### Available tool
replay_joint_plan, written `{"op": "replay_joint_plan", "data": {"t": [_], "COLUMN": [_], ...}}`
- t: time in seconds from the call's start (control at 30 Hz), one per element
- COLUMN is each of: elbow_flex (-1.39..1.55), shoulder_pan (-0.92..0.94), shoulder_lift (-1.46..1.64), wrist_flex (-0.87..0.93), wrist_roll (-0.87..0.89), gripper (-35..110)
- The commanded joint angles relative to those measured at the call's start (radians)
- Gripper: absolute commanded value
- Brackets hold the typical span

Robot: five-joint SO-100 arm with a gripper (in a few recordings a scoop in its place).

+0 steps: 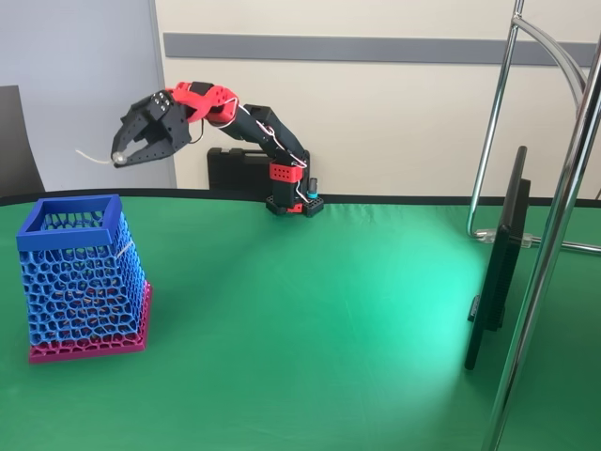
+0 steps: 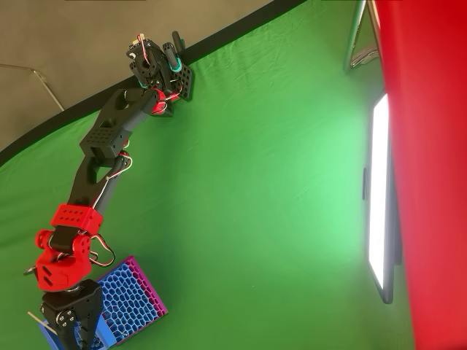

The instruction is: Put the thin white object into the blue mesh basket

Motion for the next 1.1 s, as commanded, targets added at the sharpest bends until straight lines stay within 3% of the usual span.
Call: {"op": "replay_joint_plan", "data": {"t": [0.0, 0.5, 1.07], "elbow_flex": [-0.061, -0.028, -0.081], "shoulder_pan": [-0.009, 0.018, 0.160], "shoulder_lift": [0.003, 0.051, 0.031], "wrist_flex": [-0.005, 0.167, 0.123], "wrist_roll": [0.023, 0.245, 0.167], "gripper": [1, 2, 1]}}
